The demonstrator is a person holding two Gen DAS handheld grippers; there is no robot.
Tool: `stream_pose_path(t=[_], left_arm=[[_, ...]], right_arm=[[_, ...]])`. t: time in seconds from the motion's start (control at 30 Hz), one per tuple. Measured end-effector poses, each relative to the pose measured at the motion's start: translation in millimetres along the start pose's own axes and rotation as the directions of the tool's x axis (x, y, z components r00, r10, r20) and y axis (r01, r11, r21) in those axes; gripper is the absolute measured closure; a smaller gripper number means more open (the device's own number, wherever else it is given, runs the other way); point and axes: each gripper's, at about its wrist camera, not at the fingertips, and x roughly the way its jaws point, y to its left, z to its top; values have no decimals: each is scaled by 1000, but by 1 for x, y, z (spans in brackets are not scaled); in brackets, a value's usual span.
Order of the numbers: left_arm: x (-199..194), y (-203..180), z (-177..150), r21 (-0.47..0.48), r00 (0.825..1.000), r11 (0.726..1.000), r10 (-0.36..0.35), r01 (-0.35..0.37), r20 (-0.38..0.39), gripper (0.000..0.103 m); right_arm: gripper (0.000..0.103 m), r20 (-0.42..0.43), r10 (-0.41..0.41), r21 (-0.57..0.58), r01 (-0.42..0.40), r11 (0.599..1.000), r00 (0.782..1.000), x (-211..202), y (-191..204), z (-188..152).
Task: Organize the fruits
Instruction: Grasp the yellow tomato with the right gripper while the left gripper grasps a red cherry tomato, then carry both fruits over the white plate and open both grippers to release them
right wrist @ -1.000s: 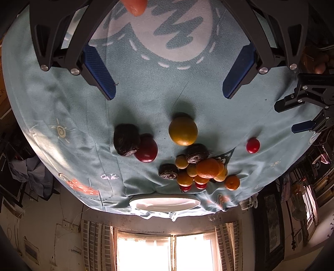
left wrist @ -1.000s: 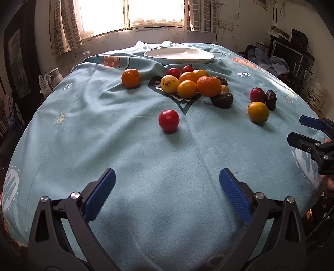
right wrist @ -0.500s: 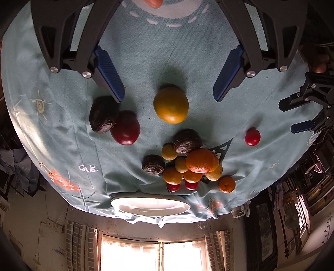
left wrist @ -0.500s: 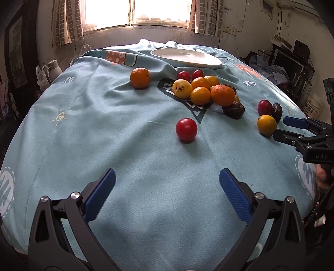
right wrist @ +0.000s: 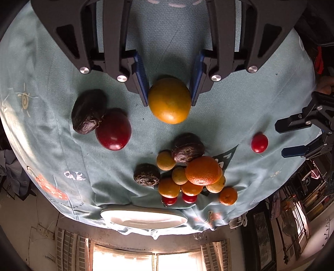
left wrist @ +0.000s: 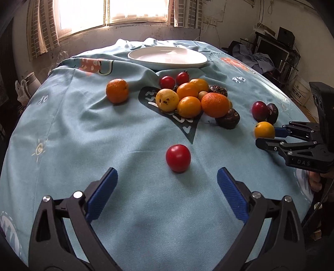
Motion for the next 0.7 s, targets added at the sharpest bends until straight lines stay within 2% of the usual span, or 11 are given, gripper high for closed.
stream_pose_path(t=[0.07, 0.2, 0.3, 0.33, 0.5, 0.57, 0.7], left_arm=[[7, -4, 5, 18, 1000, 1000, -18, 18, -19, 24], [19, -11, 11, 43, 999, 999, -9, 10, -38, 34], [26, -10, 13, 29, 997, 999, -20, 22, -68, 50], [28, -9, 13, 24, 997, 1000, -17, 19, -80, 58], [32, -10, 16, 26, 997, 1000, 9, -7, -81, 63], [31, -11, 16, 27, 997, 1000, 1, 2, -83, 76], [27, -10, 20, 24, 995, 1000, -15, 17, -95, 76]], right_arm=[[64, 1, 21, 19, -21, 1000, 1000, 0, -3, 0], [64, 3, 44, 36, -44, 998, 999, 0, -6, 0], [64, 6, 67, 53, -67, 996, 998, 0, -10, 0], [64, 7, 73, 58, -74, 996, 997, 0, -11, 0], [64, 8, 82, 54, -82, 995, 997, -1, -11, -1], [64, 12, 88, 51, -88, 995, 996, -2, -11, -1], [64, 20, 125, 28, -126, 992, 992, -6, -8, 1]])
